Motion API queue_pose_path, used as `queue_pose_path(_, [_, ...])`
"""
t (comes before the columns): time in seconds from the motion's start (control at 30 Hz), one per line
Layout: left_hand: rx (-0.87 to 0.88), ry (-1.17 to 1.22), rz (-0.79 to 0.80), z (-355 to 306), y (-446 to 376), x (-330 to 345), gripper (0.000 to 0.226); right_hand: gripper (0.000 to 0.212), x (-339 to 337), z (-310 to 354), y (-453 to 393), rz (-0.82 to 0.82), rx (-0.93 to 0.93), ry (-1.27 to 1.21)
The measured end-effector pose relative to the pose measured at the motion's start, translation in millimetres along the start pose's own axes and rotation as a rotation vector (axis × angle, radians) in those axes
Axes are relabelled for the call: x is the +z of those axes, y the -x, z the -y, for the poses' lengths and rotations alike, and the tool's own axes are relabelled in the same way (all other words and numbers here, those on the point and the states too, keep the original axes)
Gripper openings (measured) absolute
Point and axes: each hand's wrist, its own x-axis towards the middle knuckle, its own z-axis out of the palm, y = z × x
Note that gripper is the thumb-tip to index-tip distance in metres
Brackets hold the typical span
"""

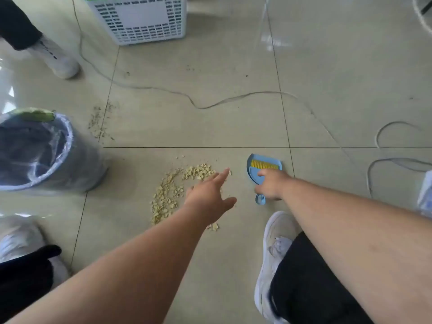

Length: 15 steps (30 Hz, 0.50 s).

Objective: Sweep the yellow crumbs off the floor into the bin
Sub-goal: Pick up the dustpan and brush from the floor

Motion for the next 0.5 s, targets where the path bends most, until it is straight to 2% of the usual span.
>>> queue_pose_path(0.17, [-0.092, 0.042, 0.119, 27.2, -20.5, 31.2, 0.094, 0.047, 18.3, -12.6, -39.7, 0.003, 0.168, -0.020])
queue_pose_path(0.23, [-0.093, 0.068, 0.147, 38.3, -30.5, 40.8, 0.093, 0.056, 27.6, -10.6, -59.1, -0.025, 0.250, -0.099])
queue_pose_path(0.37, [-0.093, 0.099, 0.183, 60.9, -42.1, 54.5, 0.093, 0.090, 63.0, -5.8, -83.6, -0.058, 0.331, -0.169])
queue_pose_path(0.5, [-0.111, 0.135, 0.205, 80.8, -48.6, 65.2, 0.093, 0.086, 89.2, -0.3, -90.6, -0.099, 0.389, -0.288])
